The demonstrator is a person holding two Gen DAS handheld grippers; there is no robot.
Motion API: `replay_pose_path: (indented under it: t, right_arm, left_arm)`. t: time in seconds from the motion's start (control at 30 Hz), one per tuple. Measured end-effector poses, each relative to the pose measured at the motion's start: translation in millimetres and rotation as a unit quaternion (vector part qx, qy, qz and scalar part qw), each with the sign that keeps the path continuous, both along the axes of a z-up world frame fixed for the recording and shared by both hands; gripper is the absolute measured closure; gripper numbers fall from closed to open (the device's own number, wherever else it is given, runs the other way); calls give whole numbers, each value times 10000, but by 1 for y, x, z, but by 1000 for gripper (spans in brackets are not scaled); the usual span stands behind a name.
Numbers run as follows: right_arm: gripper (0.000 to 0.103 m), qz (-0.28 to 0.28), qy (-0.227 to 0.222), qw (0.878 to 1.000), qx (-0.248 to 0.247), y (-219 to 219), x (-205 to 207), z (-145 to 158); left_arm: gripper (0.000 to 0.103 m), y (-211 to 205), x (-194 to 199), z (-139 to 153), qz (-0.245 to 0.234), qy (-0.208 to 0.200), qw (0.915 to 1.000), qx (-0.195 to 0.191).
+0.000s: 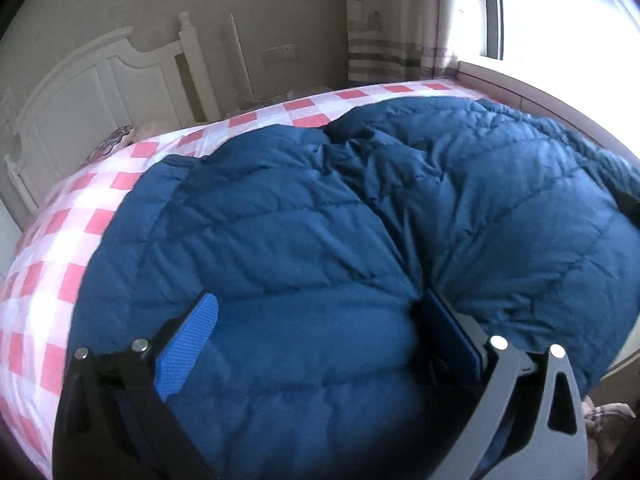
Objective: Fold large clothes
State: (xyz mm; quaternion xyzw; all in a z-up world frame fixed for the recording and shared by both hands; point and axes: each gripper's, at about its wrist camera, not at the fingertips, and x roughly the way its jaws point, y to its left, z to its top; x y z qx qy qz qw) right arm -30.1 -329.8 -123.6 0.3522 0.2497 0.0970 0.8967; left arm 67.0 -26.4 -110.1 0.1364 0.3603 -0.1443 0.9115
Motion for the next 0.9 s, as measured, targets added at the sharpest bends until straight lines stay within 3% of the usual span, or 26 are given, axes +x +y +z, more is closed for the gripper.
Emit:
replay_pose_path:
  t: [0.1, 0.17, 0.23, 0.37, 0.5, 0.6, 0.73, 0.8, 0.9]
  right_arm:
    - [67, -26, 42, 10000, 28, -2, 1, -2]
    - [67, -21, 48, 10000, 7, -1, 1, -1]
    - [67, 11, 36, 10000, -66, 1, 2, 2]
    - [67, -5, -205, 9990, -395, 13, 0, 22]
    - [67, 108, -657, 9932, -957, 42, 2, 63]
    - [67, 412, -1011, 9823, -1521, 82, 11, 99]
    - [67, 1079, -1491, 9500, -2522, 171, 30, 136]
    - [67, 1471, -1655, 9250, -3087, 225, 39, 141]
    - [67, 2083, -1732, 8637, -4250, 317, 46, 121]
  left_arm:
    - [2, 0, -23, 5, -289, -155, 9993, -150]
    - [2, -6, -35, -6, -417, -250, 9987, 144]
    - [2, -6, -36, -15, -409, -319, 9986, 129]
    - [2, 3, -30, -15, -549, 0, 9984, -129]
    - [2, 34, -28, 3, -853, 291, 9931, -755]
    - [2, 93, -25, 32, -303, -6, 9892, -1431]
    - [2, 182, -21, 69, 677, -433, 9741, -2115]
    - [2, 216, -23, 79, 999, -560, 9672, -2266]
    - [2, 248, -27, 81, 1375, -641, 9601, -2350]
